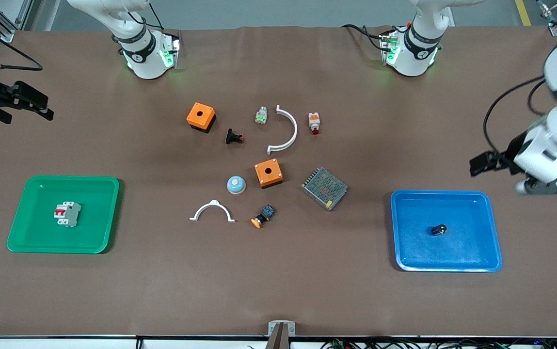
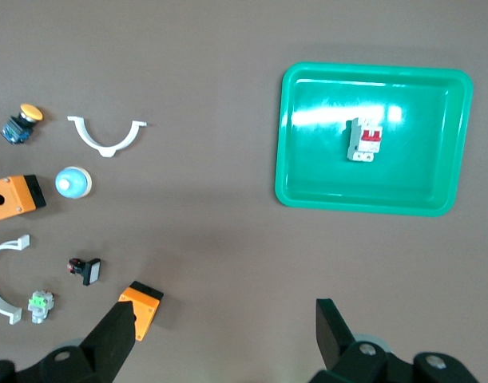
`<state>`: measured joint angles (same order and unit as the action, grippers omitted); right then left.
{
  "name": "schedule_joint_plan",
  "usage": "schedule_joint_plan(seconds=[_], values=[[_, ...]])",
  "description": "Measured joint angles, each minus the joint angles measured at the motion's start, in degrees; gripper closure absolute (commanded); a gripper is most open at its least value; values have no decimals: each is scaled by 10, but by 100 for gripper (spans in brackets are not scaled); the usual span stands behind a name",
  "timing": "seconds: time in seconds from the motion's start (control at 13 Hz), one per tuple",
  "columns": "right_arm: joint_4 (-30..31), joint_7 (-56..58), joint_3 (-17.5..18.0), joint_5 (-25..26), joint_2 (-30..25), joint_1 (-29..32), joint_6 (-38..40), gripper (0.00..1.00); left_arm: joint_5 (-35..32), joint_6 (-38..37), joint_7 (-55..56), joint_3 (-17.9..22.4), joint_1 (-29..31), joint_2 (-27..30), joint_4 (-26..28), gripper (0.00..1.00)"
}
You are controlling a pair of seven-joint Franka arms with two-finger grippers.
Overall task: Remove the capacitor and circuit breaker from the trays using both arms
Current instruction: 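Reach the left gripper to the blue tray while the right gripper reaches the green tray, then grasp the black capacitor with the left gripper while the right gripper grasps the breaker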
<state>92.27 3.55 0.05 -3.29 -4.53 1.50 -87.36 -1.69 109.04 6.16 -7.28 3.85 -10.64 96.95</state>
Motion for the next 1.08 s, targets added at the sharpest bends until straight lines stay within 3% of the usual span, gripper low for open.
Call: schedule_joint_plan(seconds=[0.23, 0.38, 0.62, 1.08], values=[[-1, 0, -5, 1, 21, 2, -4, 0, 0, 120, 0, 0, 17, -44, 79, 1], [-2, 0, -6, 2, 68, 4, -26, 0, 0, 166, 1, 0, 18, -85, 87, 12], [-12, 0, -7, 3, 139, 17, -84, 0, 0, 214, 0, 0, 26, -153, 60, 23], [10, 30, -10, 29, 223, 75, -217, 0, 0, 215, -2, -1, 22, -271, -31, 31]])
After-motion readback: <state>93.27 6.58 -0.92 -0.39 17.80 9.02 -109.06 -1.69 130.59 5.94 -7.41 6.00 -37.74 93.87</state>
